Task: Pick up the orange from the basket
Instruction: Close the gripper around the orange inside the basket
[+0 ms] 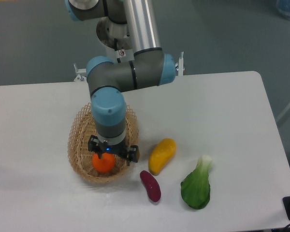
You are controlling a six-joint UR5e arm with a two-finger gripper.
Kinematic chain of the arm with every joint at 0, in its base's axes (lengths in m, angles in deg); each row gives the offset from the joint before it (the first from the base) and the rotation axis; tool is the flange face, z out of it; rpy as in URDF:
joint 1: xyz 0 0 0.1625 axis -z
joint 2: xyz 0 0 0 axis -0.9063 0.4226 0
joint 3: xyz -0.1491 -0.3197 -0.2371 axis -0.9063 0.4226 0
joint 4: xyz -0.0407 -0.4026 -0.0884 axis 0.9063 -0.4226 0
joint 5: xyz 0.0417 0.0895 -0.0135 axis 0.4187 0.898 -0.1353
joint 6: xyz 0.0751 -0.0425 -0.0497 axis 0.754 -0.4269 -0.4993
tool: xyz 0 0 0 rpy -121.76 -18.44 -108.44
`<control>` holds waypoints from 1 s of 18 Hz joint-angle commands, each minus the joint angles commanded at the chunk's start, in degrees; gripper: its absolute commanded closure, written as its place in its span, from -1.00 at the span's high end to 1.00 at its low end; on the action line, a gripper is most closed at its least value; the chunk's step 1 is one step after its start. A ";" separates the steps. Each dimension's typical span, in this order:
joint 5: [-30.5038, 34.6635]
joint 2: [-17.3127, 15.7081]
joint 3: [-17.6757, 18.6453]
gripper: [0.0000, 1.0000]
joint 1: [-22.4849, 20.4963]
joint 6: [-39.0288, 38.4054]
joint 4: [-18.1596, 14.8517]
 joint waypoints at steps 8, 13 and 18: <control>1.93 1.32 2.02 1.00 1.23 -0.27 2.54; 4.57 3.43 1.94 1.00 2.73 -1.15 4.04; 5.62 3.78 1.76 0.41 2.73 -0.88 4.31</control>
